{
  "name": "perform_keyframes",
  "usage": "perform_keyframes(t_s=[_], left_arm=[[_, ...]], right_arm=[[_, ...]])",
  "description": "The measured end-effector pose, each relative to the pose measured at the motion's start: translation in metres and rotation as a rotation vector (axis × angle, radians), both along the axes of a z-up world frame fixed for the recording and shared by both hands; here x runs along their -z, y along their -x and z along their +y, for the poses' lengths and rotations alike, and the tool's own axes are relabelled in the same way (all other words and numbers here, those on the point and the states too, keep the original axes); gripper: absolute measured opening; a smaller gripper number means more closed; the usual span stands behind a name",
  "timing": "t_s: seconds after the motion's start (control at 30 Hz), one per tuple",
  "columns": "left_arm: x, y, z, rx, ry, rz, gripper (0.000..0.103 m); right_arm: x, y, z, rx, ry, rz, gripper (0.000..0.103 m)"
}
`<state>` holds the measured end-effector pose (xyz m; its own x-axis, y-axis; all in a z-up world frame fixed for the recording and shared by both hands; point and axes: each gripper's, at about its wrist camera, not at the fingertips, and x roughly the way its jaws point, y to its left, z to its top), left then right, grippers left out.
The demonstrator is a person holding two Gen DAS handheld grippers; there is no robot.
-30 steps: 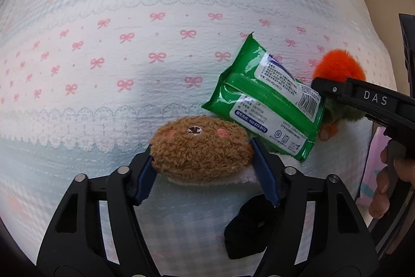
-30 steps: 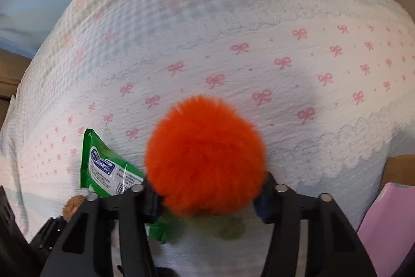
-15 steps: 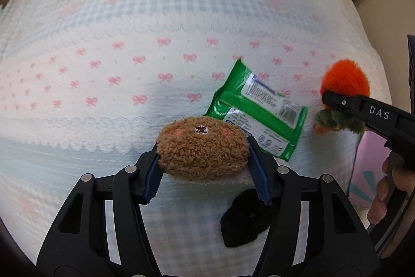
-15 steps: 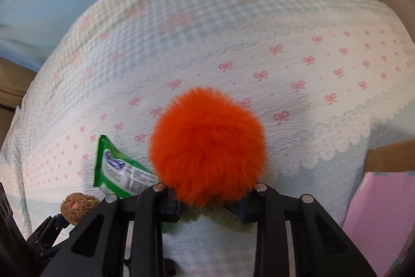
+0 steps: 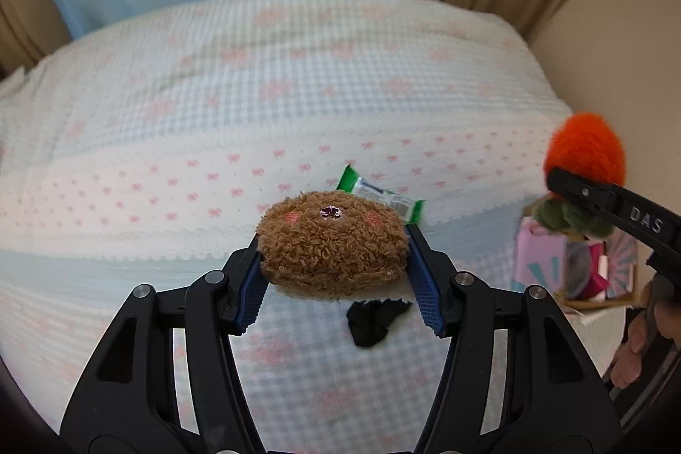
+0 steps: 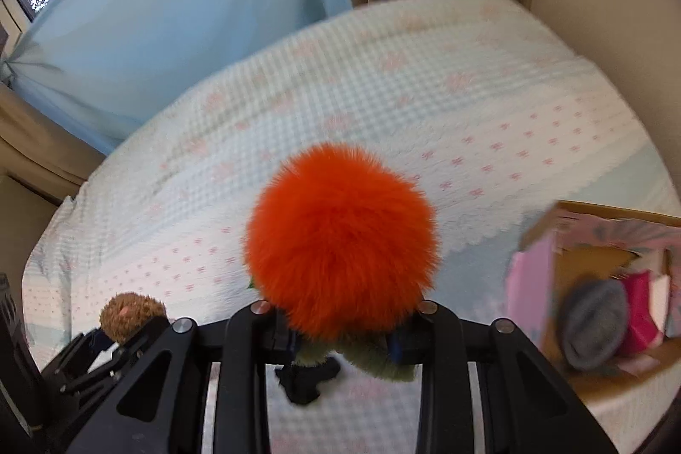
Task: Organize soft objects
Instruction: 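Carry plush and pom-pom over the box and release both inside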
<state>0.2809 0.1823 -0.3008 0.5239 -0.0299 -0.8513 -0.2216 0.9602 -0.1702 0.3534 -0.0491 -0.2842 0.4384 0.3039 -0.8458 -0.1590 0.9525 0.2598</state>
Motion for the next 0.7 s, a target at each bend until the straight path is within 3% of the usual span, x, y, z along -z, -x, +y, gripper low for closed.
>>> perform_keyframes(t_s=[0.2, 0.4, 0.7], left_arm=[[-0.061, 0.028, -0.018, 0.084, -0.011, -0.075, 0.056], [-0.095, 0.032, -0.059, 0.177, -0.012, -0.128, 0.056], [-0.127, 0.021, -0.167, 0.305, -0.002, -0.167, 0.056]], right_arm=[[-0.063, 0.050, -0.032, 0.080, 0.000, -0.087, 0.027], [-0.107, 0.083, -0.083, 0.175, 0.021, -0.159, 0.028], [-0.129, 0.103, -0.190, 0.277, 0.035, -0.156, 0.028]])
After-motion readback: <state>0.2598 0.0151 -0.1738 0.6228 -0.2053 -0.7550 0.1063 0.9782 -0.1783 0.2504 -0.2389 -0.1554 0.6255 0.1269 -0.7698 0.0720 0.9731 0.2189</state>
